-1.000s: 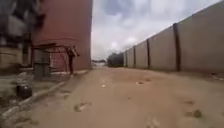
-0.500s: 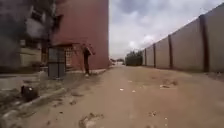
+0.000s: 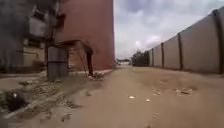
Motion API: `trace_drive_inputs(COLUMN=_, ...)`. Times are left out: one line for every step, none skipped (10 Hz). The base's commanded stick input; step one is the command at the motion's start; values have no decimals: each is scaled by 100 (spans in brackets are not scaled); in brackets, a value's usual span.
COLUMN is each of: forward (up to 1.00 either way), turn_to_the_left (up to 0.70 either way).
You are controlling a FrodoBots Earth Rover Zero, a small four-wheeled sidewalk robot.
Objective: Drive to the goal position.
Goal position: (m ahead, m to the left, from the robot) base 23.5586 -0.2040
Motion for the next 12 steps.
trace_drive_inputs(forward=100, turn_to_the_left=-27)
trace_drive_inputs(forward=100, turn_to_the_left=-27)
trace_drive_inputs(forward=100, turn_to_the_left=-27)
trace_drive_inputs(forward=100, turn_to_the_left=-25)
trace_drive_inputs(forward=100, turn_to_the_left=-4)
trace_drive_inputs(forward=100, turn_to_the_left=0)
trace_drive_inputs(forward=100, turn_to_the_left=0)
trace_drive_inputs(forward=100, turn_to_the_left=0)
trace_drive_inputs(forward=100, turn_to_the_left=0)
trace_drive_inputs(forward=100, turn_to_the_left=0)
trace_drive_inputs(forward=100, turn_to_the_left=0)
trace_drive_inputs(forward=100, turn_to_the_left=0)
